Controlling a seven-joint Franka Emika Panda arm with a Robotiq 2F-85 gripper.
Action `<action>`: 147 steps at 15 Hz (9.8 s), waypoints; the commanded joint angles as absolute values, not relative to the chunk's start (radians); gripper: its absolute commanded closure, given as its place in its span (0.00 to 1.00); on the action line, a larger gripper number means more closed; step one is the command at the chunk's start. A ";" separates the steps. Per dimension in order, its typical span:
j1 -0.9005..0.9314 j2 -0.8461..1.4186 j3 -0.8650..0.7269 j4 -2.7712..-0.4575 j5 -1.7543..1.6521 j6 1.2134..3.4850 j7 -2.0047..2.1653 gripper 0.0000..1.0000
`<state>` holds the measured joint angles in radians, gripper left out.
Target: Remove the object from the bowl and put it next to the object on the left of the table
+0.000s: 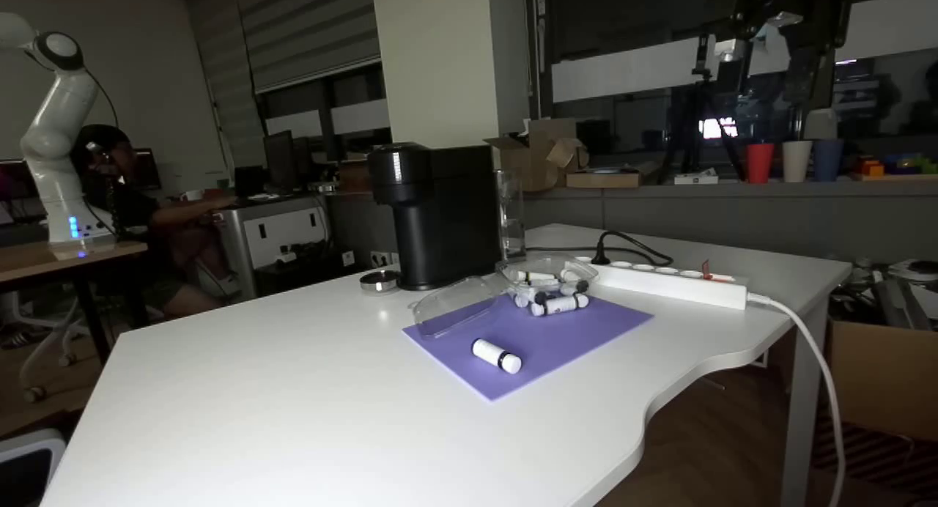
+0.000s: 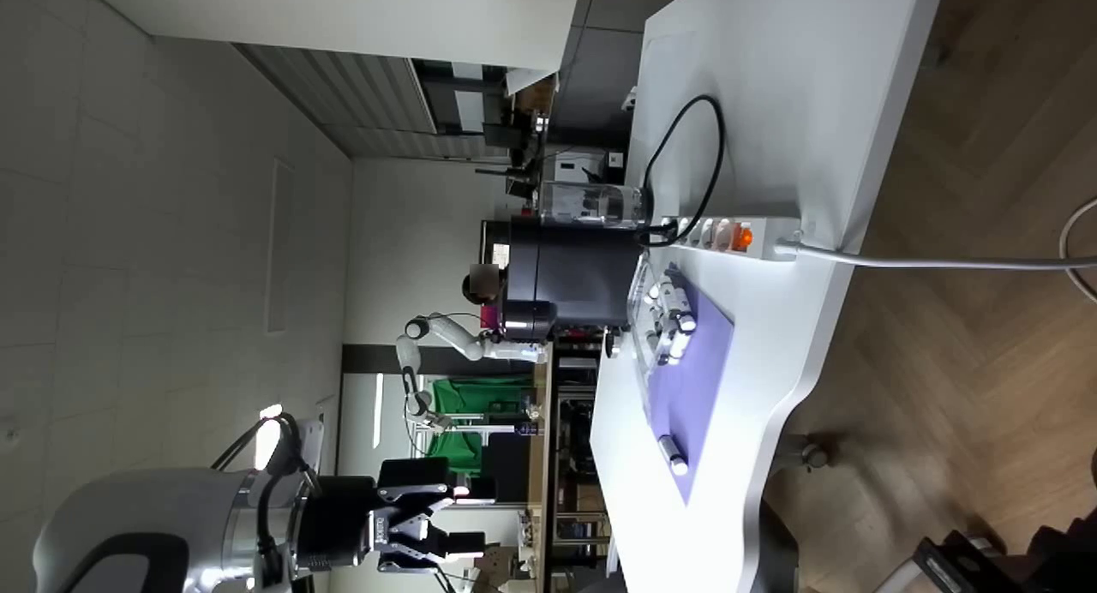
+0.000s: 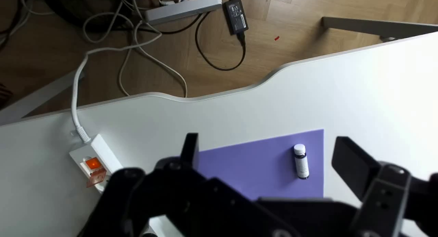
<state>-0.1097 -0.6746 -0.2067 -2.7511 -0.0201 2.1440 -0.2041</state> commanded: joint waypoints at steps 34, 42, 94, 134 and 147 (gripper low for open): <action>-0.173 0.221 -0.110 -2.039 0.241 2.400 -0.637 0.00; -0.183 0.367 -0.047 -1.952 0.248 2.478 -0.612 0.00; -0.132 0.765 -0.010 -1.717 -0.019 2.616 -0.277 0.67; -0.217 0.361 0.156 -2.250 0.299 2.616 -0.711 0.93; -0.220 0.519 0.197 -2.151 0.292 2.664 -0.697 0.93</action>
